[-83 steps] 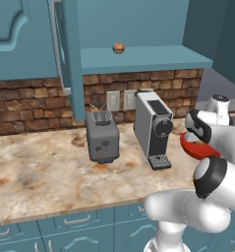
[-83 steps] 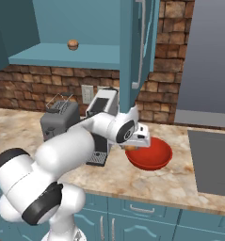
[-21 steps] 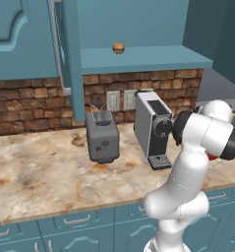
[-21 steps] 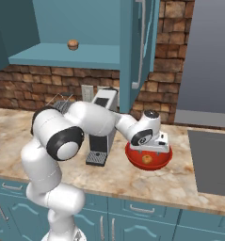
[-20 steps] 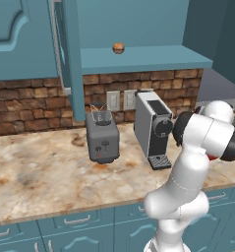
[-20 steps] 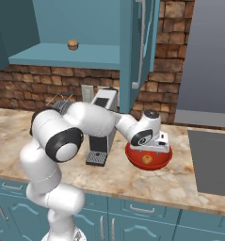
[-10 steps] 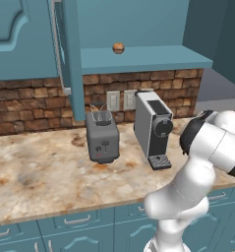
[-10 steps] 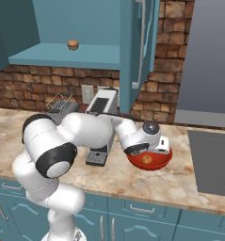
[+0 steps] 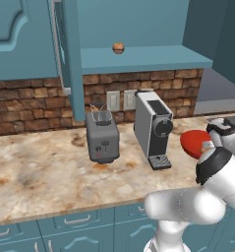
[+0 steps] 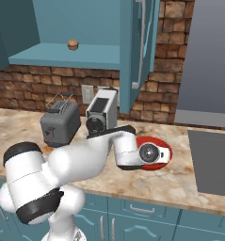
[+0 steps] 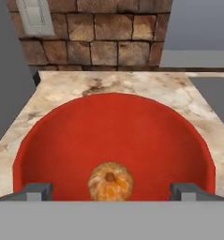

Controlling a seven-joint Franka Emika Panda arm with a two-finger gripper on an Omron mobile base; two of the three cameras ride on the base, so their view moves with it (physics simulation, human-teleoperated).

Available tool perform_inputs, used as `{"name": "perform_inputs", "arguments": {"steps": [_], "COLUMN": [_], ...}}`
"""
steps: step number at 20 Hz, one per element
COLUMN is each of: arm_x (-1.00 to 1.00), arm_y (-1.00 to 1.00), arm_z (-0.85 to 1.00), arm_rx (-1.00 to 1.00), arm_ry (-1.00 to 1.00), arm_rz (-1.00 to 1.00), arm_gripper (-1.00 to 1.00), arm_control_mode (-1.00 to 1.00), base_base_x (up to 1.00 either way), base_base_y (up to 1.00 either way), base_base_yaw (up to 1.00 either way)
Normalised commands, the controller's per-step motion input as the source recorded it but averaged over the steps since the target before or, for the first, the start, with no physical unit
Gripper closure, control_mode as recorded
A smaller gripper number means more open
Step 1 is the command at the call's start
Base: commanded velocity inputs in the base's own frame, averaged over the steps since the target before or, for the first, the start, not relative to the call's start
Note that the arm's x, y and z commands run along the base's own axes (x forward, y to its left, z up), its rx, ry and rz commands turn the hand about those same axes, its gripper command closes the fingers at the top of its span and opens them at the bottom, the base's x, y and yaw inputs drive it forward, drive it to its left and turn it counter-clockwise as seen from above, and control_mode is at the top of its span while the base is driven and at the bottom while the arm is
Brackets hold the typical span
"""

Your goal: Pick the tangerines from the cabinet and place them in one bowl. Pick the apple from the sink and place it in the other bowl.

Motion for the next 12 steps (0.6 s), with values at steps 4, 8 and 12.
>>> {"name": "perform_inputs", "arguments": {"steps": [4, 8, 12], "arm_x": [-0.37, -0.25, -0.21], "arm_y": [0.29, 0.33, 0.30], "arm_z": [0.47, 0.57, 0.57], "arm_rx": [0.00, 0.00, 0.00], "arm_ry": [-0.15, -0.08, -0.08], "arm_rz": [0.00, 0.00, 0.00], "arm_gripper": [-1.00, -1.00, -1.00], "arm_control_mode": [-1.00, -1.00, -1.00], "base_base_x": [0.00, 0.00, 0.00], "base_base_y": [0.00, 0.00, 0.00], "base_base_yaw": [0.00, 0.00, 0.00]}}
